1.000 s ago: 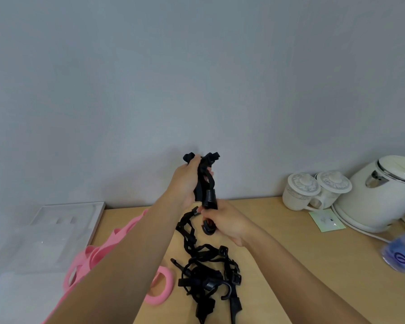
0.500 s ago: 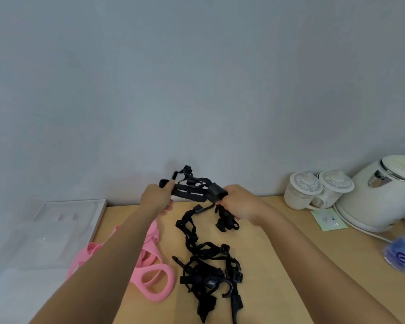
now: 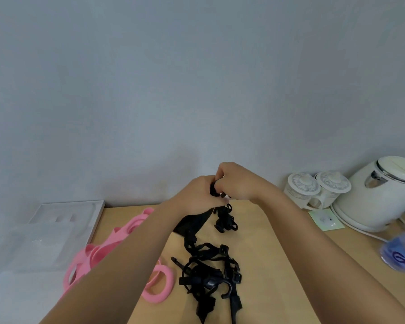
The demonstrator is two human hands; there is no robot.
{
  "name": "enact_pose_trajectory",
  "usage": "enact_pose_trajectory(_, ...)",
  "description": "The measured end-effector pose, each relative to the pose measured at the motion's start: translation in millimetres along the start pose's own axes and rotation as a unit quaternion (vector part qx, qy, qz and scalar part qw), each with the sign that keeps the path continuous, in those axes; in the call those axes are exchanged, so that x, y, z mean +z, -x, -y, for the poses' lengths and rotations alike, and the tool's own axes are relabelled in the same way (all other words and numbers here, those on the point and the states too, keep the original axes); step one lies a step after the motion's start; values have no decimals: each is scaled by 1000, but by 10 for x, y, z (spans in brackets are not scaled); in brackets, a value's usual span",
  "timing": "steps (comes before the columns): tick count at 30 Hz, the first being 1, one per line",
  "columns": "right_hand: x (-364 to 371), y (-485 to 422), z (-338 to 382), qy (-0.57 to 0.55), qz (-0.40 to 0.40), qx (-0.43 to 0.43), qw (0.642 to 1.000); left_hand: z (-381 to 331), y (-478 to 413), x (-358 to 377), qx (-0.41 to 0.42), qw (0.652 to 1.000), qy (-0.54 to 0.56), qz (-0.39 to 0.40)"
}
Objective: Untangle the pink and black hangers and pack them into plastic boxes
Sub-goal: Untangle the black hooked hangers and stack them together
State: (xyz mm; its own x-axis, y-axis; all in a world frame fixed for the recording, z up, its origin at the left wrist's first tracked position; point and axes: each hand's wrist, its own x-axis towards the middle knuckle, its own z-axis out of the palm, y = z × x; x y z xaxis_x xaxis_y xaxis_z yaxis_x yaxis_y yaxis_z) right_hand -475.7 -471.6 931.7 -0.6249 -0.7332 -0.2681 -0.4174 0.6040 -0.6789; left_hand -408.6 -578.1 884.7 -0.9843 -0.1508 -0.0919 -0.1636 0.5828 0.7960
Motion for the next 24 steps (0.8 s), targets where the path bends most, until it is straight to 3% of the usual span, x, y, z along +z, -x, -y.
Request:
enact_pose_trajectory(3,-7,49,-18,-109,-28,3,994,-72,19,27,-15,999,50,-14)
enact_pose_trajectory(6,-28,74,-60,-281,-67,-15,957,-124,28,-3,-46,988,133,-68)
enact_pose_trajectory(9,59,77,-198,-333,-122,-32,934,-143,18,-64,-97,936,324,-101)
enact_pose_trajectory(13,436,108,-311,-299,10,-46,953,-213,-84,-86,-161,850,472,-170)
enact_pose_trajectory(15,577,101,-307,-286,19,-31,957,-245,-130,-99,-171,797,545,-197)
enact_pose_trajectory(20,730,105,-298,-322,17,-9,946,-196,-165,-186,-159,774,574,-216)
enact_pose_trajectory(24,630,157,-261,-449,93,-3,889,-109,-202,-371,-159,730,631,-211)
